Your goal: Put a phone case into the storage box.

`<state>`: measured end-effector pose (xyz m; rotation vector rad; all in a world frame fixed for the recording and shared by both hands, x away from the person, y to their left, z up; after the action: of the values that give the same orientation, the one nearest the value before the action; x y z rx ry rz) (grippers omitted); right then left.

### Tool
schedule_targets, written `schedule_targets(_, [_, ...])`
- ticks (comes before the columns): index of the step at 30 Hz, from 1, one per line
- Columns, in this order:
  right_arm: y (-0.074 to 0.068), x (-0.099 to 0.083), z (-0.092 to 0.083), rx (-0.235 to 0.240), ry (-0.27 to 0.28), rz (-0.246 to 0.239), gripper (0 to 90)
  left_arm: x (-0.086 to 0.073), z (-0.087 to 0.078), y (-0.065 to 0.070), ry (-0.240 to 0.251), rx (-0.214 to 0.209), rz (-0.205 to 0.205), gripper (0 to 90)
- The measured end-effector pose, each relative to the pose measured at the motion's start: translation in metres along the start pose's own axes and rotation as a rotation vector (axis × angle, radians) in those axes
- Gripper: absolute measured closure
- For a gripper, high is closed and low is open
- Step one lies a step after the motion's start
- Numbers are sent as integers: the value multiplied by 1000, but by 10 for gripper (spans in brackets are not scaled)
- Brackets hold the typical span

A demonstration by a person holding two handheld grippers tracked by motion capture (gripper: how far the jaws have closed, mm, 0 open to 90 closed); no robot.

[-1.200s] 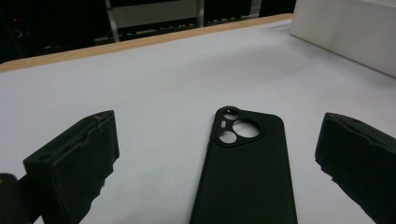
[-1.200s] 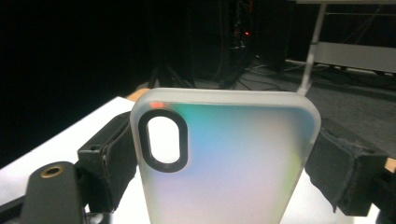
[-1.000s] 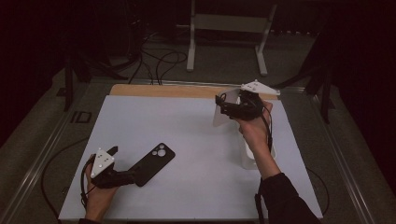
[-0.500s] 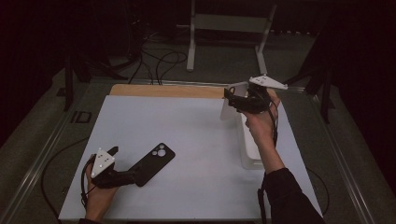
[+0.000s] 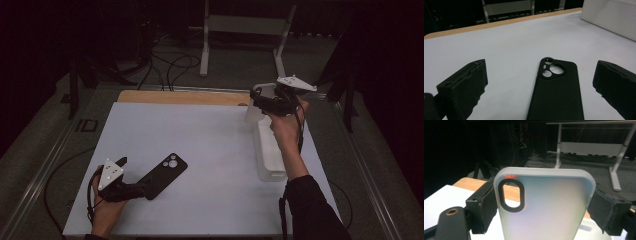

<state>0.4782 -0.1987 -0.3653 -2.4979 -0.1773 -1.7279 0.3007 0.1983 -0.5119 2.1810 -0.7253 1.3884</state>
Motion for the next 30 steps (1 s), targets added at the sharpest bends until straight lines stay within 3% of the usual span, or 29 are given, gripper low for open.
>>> schedule_targets(13, [31,0,14,-112,-29,-15,168,-1,1,0,-2,-1,-4,1])
schedule_targets(30, [56,-11,35,-184,-83,12,167,0,0,-1,3,1,-6,1])
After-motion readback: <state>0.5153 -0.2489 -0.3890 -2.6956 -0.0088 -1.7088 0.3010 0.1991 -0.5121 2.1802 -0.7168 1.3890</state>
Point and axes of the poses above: each handheld gripper's, and its own axes: z roughly forward along the jaws, x roughly out of its top, y roughly to its right, the point moved 7 cm from there along z, roughly forward along the jaws, and after that the axes turned 12 degrees about -x, right-handed, at the moved point
